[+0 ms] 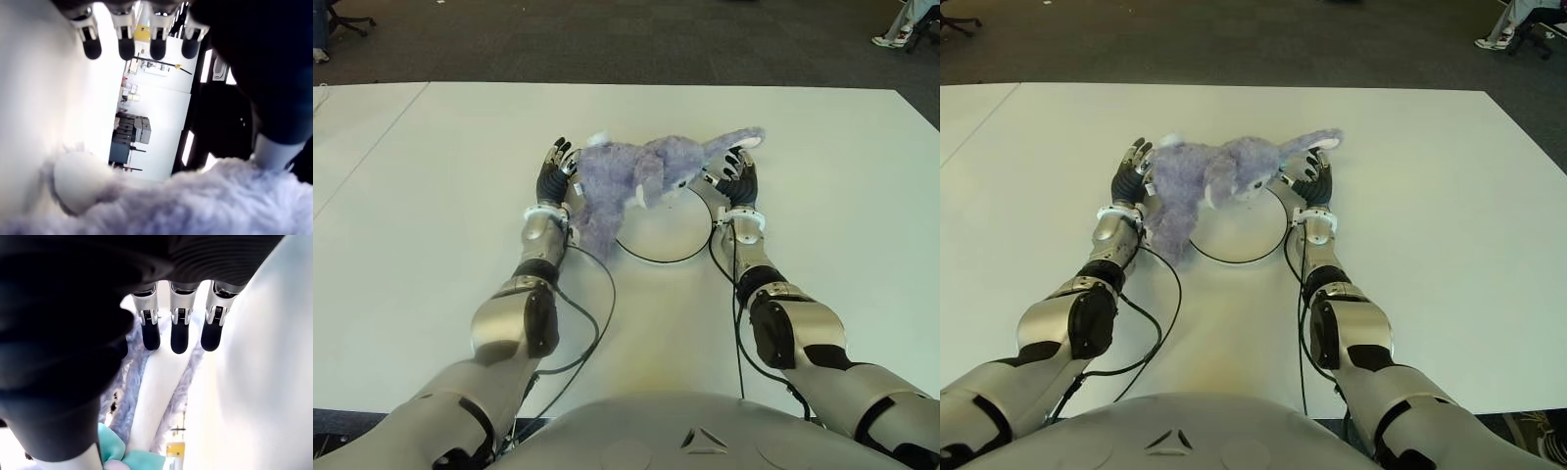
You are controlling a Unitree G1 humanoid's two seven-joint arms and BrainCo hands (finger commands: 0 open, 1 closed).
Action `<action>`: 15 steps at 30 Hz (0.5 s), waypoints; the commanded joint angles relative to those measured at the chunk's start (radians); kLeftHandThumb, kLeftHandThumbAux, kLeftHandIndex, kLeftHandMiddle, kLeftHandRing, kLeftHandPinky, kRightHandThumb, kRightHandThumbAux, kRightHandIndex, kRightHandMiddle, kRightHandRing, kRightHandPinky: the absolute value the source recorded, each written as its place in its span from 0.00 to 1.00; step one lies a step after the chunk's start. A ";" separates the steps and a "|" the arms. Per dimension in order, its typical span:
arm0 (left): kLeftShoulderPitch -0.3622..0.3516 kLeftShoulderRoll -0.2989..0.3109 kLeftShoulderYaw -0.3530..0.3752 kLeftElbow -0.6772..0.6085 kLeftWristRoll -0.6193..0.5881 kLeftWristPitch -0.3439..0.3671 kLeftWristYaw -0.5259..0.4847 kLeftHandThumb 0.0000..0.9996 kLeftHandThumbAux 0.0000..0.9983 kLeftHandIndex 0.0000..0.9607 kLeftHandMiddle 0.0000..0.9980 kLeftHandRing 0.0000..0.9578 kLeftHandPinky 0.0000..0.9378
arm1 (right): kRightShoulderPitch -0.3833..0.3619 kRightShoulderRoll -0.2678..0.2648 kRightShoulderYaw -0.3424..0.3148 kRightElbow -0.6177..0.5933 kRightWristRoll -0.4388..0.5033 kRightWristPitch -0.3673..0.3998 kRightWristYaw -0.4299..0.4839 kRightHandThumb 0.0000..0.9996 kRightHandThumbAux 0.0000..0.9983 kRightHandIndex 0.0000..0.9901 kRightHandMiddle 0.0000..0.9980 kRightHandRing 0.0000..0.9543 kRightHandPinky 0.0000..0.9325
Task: Put the doll into the plate.
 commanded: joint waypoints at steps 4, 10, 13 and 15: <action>0.217 -0.055 -0.087 0.128 0.104 0.115 0.171 0.00 0.72 0.04 0.03 0.04 0.07 | 0.231 0.058 -0.035 0.143 0.042 0.221 0.093 0.00 0.81 0.06 0.06 0.07 0.10; 0.215 -0.057 -0.099 0.128 0.114 0.121 0.200 0.00 0.73 0.03 0.03 0.04 0.08 | 0.230 0.058 -0.061 0.142 0.065 0.238 0.127 0.00 0.71 0.05 0.05 0.06 0.09; 0.213 -0.057 -0.098 0.129 0.113 0.126 0.204 0.00 0.75 0.04 0.03 0.04 0.08 | 0.230 0.060 -0.079 0.141 0.081 0.236 0.145 0.00 0.69 0.06 0.07 0.06 0.10; 0.211 -0.058 -0.097 0.129 0.109 0.132 0.204 0.00 0.76 0.04 0.03 0.04 0.08 | 0.230 0.063 -0.094 0.141 0.097 0.234 0.156 0.00 0.69 0.07 0.08 0.07 0.10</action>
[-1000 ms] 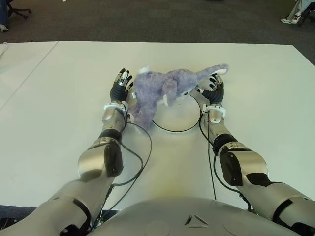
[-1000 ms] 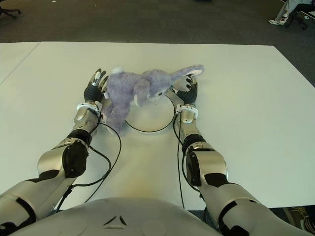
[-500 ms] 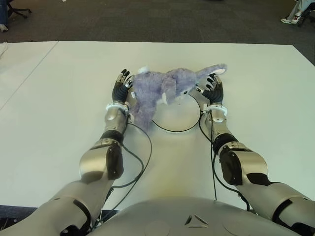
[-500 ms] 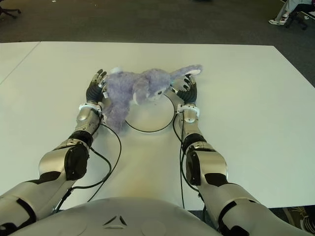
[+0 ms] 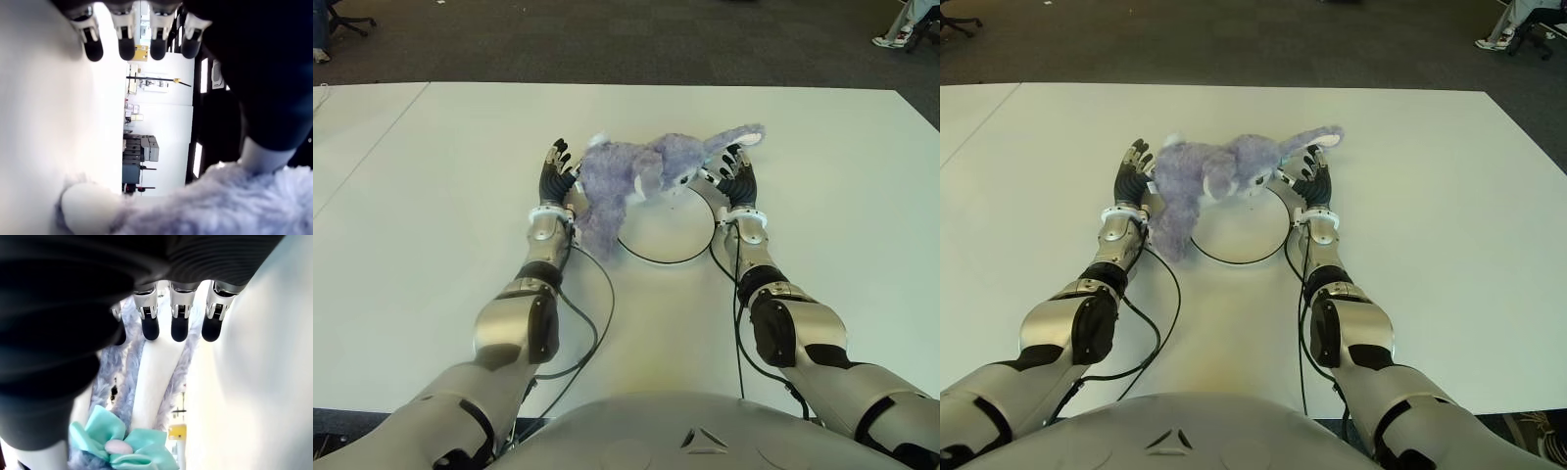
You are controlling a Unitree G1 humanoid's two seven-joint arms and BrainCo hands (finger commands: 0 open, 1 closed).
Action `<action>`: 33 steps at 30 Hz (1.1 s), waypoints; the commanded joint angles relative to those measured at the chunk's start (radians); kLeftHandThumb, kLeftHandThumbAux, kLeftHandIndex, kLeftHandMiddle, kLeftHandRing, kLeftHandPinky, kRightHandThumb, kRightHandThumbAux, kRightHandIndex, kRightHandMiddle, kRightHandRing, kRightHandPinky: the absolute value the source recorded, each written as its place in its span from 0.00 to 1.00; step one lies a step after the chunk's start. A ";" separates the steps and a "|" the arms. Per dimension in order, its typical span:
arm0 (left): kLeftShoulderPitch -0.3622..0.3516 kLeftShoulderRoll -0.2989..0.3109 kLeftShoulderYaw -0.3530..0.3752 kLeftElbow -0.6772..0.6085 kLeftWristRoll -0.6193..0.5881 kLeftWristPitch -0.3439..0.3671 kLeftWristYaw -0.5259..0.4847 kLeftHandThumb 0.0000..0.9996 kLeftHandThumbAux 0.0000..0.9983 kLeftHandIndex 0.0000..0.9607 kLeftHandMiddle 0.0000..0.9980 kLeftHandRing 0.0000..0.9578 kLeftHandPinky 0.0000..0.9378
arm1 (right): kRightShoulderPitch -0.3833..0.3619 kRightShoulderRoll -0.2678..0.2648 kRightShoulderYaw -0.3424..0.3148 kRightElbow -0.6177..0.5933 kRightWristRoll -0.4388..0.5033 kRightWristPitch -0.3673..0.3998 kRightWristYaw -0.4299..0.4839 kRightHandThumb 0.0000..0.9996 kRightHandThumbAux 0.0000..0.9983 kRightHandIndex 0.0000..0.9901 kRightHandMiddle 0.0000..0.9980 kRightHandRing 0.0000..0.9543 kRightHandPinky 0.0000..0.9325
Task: Put the doll into the plate.
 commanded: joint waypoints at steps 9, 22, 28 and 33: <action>0.206 -0.052 -0.043 0.133 0.033 0.155 0.049 0.00 0.75 0.04 0.04 0.05 0.09 | 0.232 0.069 -0.065 0.147 0.069 0.204 0.043 0.00 0.67 0.09 0.12 0.11 0.15; 0.203 -0.047 -0.060 0.134 0.050 0.162 0.054 0.00 0.75 0.04 0.04 0.05 0.09 | 0.233 0.072 -0.059 0.146 0.064 0.196 0.040 0.00 0.68 0.08 0.11 0.10 0.13; 0.206 -0.045 -0.062 0.133 0.049 0.157 0.052 0.00 0.74 0.04 0.04 0.05 0.08 | 0.232 0.074 -0.060 0.146 0.065 0.197 0.037 0.00 0.68 0.09 0.11 0.10 0.13; 0.208 -0.044 -0.067 0.133 0.048 0.153 0.046 0.00 0.74 0.04 0.04 0.05 0.08 | 0.233 0.076 -0.061 0.146 0.066 0.195 0.034 0.00 0.68 0.09 0.11 0.10 0.14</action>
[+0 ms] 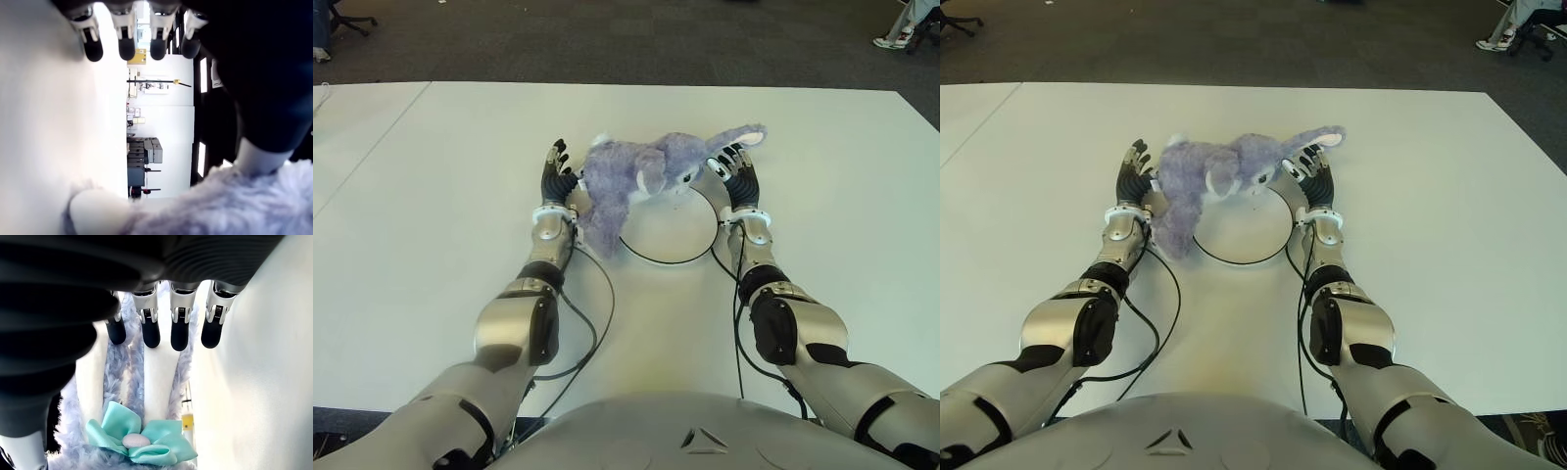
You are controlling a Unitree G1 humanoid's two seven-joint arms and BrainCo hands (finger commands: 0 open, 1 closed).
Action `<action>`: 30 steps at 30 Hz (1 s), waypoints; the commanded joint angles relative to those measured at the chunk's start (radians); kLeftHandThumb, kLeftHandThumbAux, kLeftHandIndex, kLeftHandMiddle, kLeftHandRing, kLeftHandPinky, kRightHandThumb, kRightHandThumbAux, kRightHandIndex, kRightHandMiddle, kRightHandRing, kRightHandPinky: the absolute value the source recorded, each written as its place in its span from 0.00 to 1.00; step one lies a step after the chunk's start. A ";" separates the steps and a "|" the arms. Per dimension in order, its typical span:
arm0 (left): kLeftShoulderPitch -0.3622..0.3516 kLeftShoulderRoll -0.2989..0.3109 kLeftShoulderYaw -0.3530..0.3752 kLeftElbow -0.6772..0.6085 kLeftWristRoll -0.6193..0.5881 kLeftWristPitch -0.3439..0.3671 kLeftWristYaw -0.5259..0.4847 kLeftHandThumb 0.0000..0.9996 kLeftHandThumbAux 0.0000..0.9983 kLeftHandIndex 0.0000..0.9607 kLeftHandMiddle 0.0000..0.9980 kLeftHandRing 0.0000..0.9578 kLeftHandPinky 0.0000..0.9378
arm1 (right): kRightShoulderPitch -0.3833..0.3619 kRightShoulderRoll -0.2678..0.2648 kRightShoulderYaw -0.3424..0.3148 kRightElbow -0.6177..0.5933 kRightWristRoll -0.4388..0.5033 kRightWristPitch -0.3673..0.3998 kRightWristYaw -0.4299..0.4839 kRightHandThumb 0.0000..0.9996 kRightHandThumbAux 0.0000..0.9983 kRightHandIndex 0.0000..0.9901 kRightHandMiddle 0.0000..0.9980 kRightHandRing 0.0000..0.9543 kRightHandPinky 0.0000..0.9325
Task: Put the doll into the plate.
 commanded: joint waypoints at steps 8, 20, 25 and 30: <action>0.205 -0.047 -0.024 0.133 0.021 0.152 0.001 0.00 0.72 0.04 0.05 0.05 0.08 | 0.234 0.076 -0.023 0.146 0.024 0.191 -0.017 0.00 0.68 0.09 0.11 0.11 0.14; 0.200 -0.046 -0.014 0.132 0.005 0.156 -0.023 0.00 0.75 0.03 0.04 0.04 0.07 | 0.234 0.081 -0.023 0.146 0.025 0.185 -0.018 0.00 0.69 0.09 0.11 0.10 0.12; 0.201 -0.046 -0.015 0.132 0.006 0.153 -0.021 0.00 0.77 0.03 0.04 0.05 0.08 | 0.234 0.082 -0.022 0.146 0.023 0.182 -0.020 0.00 0.69 0.09 0.11 0.11 0.13; 0.201 -0.045 -0.013 0.132 0.004 0.151 -0.026 0.00 0.78 0.03 0.04 0.05 0.09 | 0.233 0.083 -0.020 0.146 0.021 0.183 -0.025 0.00 0.68 0.10 0.12 0.11 0.13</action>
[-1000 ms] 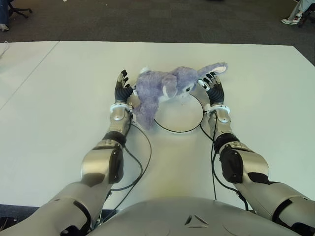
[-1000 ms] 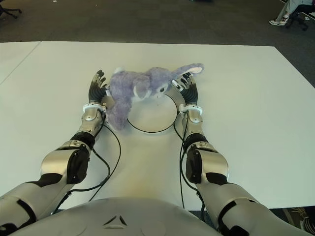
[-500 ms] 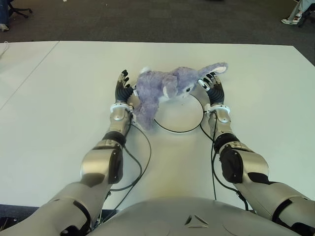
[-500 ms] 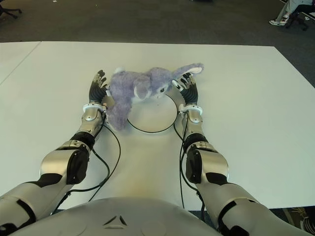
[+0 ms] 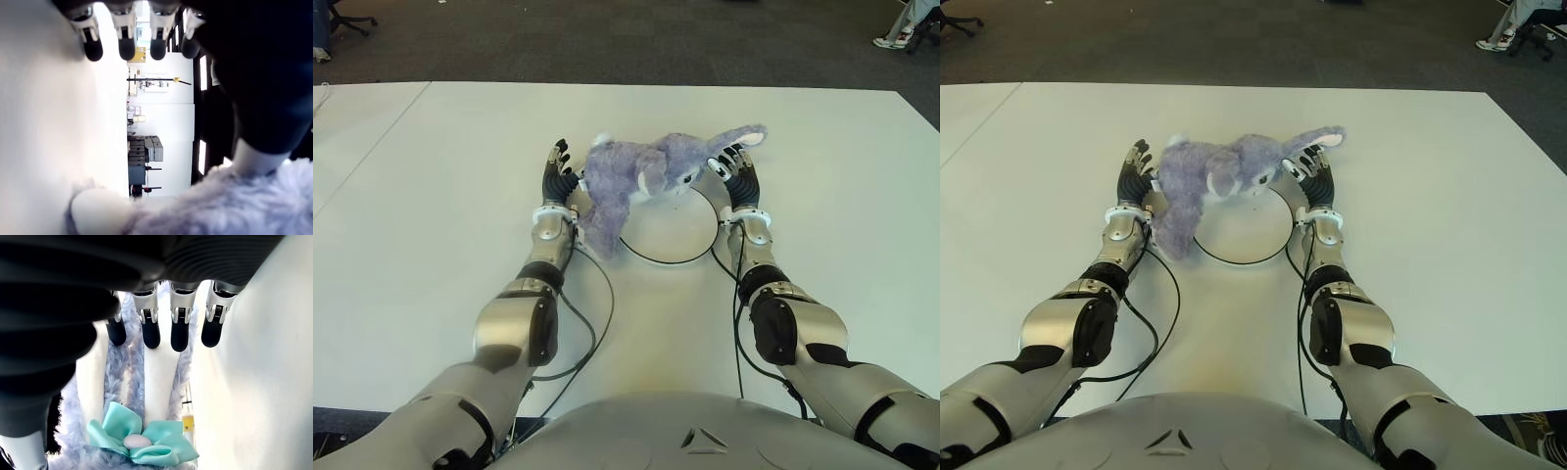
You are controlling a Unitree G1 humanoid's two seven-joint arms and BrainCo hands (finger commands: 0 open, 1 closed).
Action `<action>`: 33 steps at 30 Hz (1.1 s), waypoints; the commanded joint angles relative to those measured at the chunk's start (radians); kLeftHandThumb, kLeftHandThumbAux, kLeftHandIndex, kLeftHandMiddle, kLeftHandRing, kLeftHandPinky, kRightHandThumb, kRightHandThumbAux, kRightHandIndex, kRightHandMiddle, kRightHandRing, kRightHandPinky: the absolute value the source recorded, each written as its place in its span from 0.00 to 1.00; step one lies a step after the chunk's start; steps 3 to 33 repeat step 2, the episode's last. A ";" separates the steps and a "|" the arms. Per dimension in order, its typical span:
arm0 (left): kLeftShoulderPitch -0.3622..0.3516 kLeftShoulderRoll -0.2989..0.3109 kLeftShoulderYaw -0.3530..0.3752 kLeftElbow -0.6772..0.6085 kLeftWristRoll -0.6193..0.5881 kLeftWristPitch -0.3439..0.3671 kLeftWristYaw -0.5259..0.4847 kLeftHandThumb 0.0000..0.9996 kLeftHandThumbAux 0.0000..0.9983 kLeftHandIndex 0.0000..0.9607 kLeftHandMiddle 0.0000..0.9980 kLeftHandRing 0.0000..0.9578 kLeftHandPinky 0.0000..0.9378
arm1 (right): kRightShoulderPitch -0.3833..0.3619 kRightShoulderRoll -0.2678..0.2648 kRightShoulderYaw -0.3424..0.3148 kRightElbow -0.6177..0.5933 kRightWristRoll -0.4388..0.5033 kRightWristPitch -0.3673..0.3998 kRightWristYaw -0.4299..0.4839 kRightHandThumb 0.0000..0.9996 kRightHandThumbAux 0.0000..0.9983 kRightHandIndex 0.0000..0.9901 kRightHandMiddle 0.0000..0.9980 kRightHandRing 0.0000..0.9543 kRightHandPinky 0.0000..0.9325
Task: Put the doll into the plate.
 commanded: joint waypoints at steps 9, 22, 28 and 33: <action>0.201 -0.047 -0.002 0.132 0.005 0.148 -0.029 0.00 0.78 0.03 0.04 0.06 0.09 | 0.233 0.082 -0.020 0.147 0.021 0.185 -0.018 0.00 0.68 0.10 0.12 0.11 0.13; 0.201 -0.047 -0.002 0.132 0.005 0.148 -0.029 0.00 0.78 0.03 0.04 0.06 0.09 | 0.233 0.082 -0.020 0.147 0.021 0.185 -0.018 0.00 0.68 0.10 0.12 0.11 0.13; 0.201 -0.047 -0.002 0.132 0.005 0.148 -0.029 0.00 0.78 0.03 0.04 0.06 0.09 | 0.233 0.082 -0.020 0.147 0.021 0.185 -0.018 0.00 0.68 0.10 0.12 0.11 0.13; 0.201 -0.047 -0.002 0.132 0.005 0.148 -0.029 0.00 0.78 0.03 0.04 0.06 0.09 | 0.233 0.082 -0.020 0.147 0.021 0.185 -0.018 0.00 0.68 0.10 0.12 0.11 0.13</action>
